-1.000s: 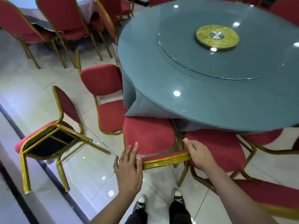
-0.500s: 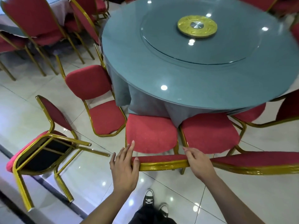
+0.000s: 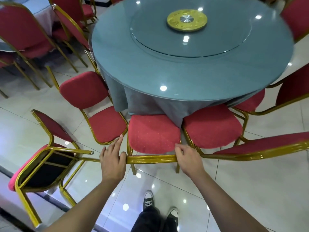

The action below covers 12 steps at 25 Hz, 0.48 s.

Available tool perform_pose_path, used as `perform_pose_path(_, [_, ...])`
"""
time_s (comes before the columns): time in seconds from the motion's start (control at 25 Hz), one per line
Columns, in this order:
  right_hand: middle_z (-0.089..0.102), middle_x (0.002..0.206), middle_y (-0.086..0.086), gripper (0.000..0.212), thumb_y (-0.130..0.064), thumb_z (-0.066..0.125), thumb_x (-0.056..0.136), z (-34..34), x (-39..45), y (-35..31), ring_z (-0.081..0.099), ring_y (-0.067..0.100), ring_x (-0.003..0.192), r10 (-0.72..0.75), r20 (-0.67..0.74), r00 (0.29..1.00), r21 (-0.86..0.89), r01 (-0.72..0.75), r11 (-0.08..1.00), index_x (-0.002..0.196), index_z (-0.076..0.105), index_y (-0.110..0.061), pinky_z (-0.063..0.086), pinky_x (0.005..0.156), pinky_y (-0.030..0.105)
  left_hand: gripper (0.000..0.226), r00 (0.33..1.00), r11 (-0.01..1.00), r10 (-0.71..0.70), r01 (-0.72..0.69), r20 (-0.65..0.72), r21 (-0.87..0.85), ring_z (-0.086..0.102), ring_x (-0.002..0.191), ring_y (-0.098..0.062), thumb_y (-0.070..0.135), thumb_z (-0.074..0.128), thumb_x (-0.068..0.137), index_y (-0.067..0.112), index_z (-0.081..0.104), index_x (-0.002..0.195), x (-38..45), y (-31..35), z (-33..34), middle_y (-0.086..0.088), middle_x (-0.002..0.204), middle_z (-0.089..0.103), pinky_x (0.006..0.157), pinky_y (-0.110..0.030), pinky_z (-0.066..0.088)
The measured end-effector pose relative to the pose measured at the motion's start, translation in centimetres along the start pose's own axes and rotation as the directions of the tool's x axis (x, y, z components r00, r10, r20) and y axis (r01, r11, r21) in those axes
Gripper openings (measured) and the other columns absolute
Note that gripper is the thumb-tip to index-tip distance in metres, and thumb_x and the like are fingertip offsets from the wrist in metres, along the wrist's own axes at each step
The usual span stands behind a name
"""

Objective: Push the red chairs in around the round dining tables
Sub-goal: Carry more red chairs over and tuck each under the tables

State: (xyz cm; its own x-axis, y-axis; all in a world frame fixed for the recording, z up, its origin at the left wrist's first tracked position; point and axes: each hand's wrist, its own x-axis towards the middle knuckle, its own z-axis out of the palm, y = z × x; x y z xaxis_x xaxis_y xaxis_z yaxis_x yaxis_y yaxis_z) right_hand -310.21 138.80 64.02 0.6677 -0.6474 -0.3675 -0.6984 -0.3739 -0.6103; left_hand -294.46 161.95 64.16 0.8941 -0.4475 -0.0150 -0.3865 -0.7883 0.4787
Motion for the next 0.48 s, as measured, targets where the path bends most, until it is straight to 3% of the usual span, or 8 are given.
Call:
perform_pose_path(0.24, [0.058, 0.145, -0.004, 0.05, -0.041, 0.037, 0.1, 2.4, 0.2, -2.6, 0.052, 0.018, 0.131, 0.051, 0.016, 0.999, 0.04, -0.052, 0.998, 0.141, 0.061, -0.025, 0.039, 0.114, 0.041, 0.068, 0.997, 0.997, 0.074, -0.075, 0.021, 0.015, 0.041, 0.142, -0.019, 0.037, 0.021, 0.089, 0.031, 0.036, 0.155, 3.6, -2.6, -2.1, -0.003, 0.153, 0.047, 0.123, -0.046, 0.018])
perform_pose_path(0.48, [0.061, 0.141, -0.003, 0.048, -0.041, 0.036, 0.101, 6.9, 0.5, -7.2, 0.056, 0.021, 0.125, 0.154, -0.079, 0.985, 0.087, -0.147, 0.985, 0.138, 0.064, -0.028, 0.046, 0.108, 0.045, 0.069, 0.978, 0.98, 0.191, -0.194, 0.084, 0.03, 0.039, 0.143, -0.021, 0.037, 0.022, 0.088, 0.03, 0.038, 0.155, 10.1, -6.8, -4.6, -0.003, 0.154, 0.046, 0.124, -0.045, 0.016])
